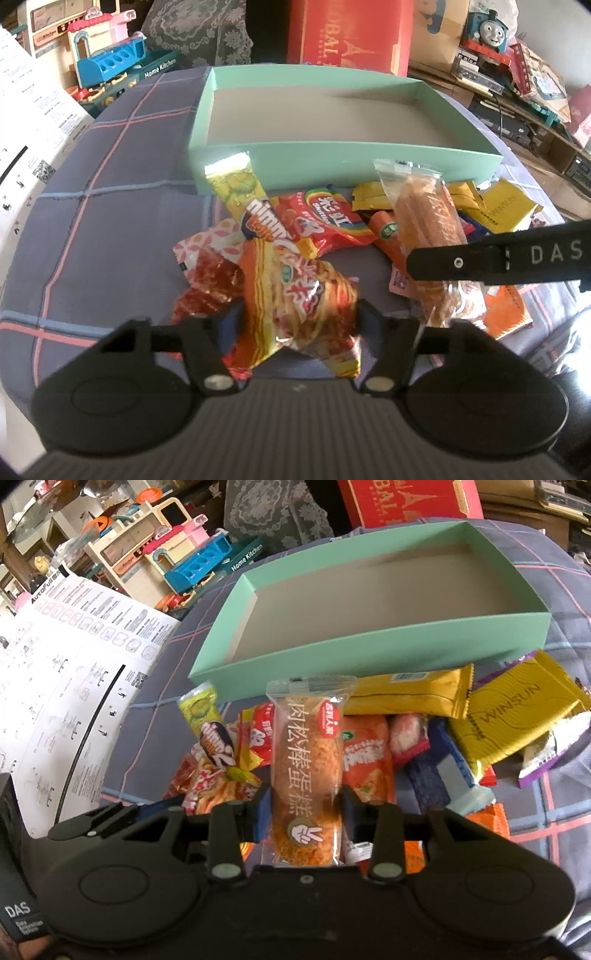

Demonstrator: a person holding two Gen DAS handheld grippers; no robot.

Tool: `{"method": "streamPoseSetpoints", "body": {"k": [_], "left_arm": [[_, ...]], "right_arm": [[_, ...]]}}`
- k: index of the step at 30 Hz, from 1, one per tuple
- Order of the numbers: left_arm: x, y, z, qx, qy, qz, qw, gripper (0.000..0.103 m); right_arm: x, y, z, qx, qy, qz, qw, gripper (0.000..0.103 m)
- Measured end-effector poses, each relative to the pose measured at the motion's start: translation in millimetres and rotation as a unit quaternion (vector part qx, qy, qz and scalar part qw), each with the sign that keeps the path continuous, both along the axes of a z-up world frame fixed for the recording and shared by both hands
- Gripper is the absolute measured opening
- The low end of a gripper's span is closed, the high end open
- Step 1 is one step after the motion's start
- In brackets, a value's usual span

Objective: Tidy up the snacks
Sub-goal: 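Grasp the orange pastry pack with the right gripper while the left grasps the red-orange chip bag, then carry both snacks into the green tray and open both grippers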

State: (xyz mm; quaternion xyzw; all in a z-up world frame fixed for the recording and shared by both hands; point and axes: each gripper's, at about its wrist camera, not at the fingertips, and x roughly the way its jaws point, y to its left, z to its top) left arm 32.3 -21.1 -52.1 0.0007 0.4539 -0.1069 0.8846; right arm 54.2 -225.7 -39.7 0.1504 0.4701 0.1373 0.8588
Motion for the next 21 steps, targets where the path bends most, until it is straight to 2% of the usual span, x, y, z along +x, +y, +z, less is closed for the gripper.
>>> {"method": "streamPoseSetpoints", "body": {"k": [6,13,18,21], "left_arm": [[-7.9,2.1,11.4,-0.006,-0.017,-0.008,0.9998,0.051],[-8.3,10.6,43.3,-0.041,-0.042,-0.014,0.9982,0.050],[12.9,25.4,69.8,-0.062,-0.059,-0.001,0.9964,0.050],[36.7,28.8,81.1,-0.055,-0.071,0.007,0.9960,0.050]], "right_arm": [[-3.3,-5.5,3.4,0.006,-0.007,-0.004,1.000,0.038],[-3.9,-15.4,21.4,0.014,-0.034,-0.005,0.999,0.038],[5.2,-29.9,38.0,0.015,-0.060,-0.021,0.998,0.038],[18.8,-41.1,45.1,0.008,-0.072,-0.037,0.997,0.038]]}}
